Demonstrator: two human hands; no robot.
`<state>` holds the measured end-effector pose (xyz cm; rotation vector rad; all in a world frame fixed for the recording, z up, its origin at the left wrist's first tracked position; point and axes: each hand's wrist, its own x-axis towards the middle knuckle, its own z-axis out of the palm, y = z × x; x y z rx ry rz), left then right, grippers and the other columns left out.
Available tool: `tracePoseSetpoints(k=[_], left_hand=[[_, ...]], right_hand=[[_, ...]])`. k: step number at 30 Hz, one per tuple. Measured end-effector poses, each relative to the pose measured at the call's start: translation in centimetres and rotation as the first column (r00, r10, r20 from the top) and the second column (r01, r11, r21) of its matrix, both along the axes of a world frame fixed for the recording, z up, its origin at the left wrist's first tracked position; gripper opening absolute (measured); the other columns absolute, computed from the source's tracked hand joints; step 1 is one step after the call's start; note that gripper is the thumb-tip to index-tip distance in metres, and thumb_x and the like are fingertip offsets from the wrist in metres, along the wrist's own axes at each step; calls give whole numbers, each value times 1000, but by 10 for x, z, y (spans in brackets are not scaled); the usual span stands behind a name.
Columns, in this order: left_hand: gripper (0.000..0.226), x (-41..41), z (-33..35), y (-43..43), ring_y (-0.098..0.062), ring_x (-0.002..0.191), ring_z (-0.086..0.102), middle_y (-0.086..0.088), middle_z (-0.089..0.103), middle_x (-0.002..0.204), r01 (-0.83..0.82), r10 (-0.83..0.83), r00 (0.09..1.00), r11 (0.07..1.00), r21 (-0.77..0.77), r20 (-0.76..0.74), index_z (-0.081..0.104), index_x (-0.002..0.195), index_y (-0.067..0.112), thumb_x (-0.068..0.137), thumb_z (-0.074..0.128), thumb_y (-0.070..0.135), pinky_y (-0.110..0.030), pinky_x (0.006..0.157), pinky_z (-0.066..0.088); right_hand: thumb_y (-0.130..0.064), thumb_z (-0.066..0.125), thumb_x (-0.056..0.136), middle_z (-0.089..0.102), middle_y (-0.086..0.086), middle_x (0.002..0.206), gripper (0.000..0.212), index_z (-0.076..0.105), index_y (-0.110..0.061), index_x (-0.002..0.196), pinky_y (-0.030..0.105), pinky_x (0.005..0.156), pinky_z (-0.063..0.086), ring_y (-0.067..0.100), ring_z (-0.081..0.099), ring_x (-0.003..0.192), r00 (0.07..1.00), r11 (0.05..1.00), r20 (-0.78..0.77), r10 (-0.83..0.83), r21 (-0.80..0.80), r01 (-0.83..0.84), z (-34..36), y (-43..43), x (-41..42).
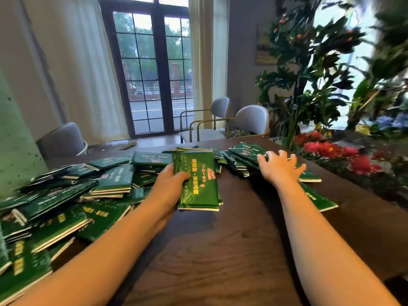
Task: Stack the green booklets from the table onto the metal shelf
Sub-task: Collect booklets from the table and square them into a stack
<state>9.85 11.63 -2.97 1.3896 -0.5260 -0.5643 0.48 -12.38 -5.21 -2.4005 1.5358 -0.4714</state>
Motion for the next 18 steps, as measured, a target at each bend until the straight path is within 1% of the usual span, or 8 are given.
tracePoseSetpoints(k=[2, 3, 4, 6, 10, 13, 15, 18], left_hand=[[19, -5, -2, -6, -18, 66, 64, -11, 67, 86, 12, -12, 1000, 1000, -1, -12, 56, 104, 8, 96, 42, -2, -24, 51, 56], [19, -7, -3, -9, -18, 65, 64, -11, 67, 86, 21, -21, 1000, 1000, -1, -18, 56, 105, 7, 96, 42, -2, -24, 50, 56], [19, -8, -3, -9, -18, 65, 65, -11, 67, 85, 29, -29, 999, 1000, -5, -26, 56, 104, 7, 96, 42, -2, -24, 50, 56], [19, -10, -3, -10, -18, 64, 65, -11, 67, 84, 41, -42, 998, 999, -11, -38, 56, 101, 8, 96, 41, -2, -24, 49, 55], [19, -8, -3, -7, -15, 61, 66, -10, 68, 84, 48, -48, 998, 999, -9, -38, 57, 99, 10, 96, 42, -1, -23, 48, 54], [19, -3, -3, -1, -16, 61, 66, -11, 68, 85, 33, -34, 998, 999, -16, -47, 57, 99, 10, 96, 42, -1, -22, 46, 53], [19, 2, -3, 5, -14, 58, 67, -11, 68, 84, 18, -19, 998, 1000, -22, -54, 58, 100, 10, 96, 42, -1, -22, 44, 52], [20, 9, -3, 13, -13, 56, 68, -9, 70, 79, -16, 13, 997, 999, -39, -74, 59, 98, 10, 96, 42, -1, -22, 45, 53]], right_hand=[[-59, 23, 96, 5, 5, 160, 58, 29, -32, 147, 63, 112, -1, 38, -5, 144, 1000, 995, 11, -11, 104, 9, -6, -2, -2], [-62, 23, 95, 2, 5, 160, 60, 26, -35, 148, 63, 112, -2, 40, -6, 144, 1000, 989, 8, -14, 145, 13, -8, -2, -4], [-65, 23, 93, 2, 6, 160, 62, 23, -36, 148, 64, 112, -2, 41, -5, 144, 1000, 985, -6, -8, 170, 9, -9, -2, -4], [-71, 21, 90, 8, 8, 159, 66, 22, -38, 147, 64, 112, 2, 43, 3, 143, 998, 983, -56, 17, 186, -6, -8, -1, -3], [-75, 21, 87, 31, 7, 153, 71, 27, -36, 146, 59, 108, 18, 38, 29, 138, 982, 989, -166, 90, 135, -68, 0, 7, 3], [-71, 29, 89, 45, 7, 143, 66, 40, -30, 139, 52, 105, 25, 32, 41, 130, 960, 988, -234, 154, 64, -143, 8, 26, 11], [-69, 31, 89, 50, 7, 138, 63, 48, -27, 133, 50, 103, 27, 30, 45, 126, 939, 978, -281, 199, 0, -207, 13, 42, 20], [-68, 33, 89, 50, 10, 137, 63, 50, -25, 133, 49, 103, 30, 32, 44, 126, 896, 948, -342, 284, -37, -315, 16, 64, 31]])
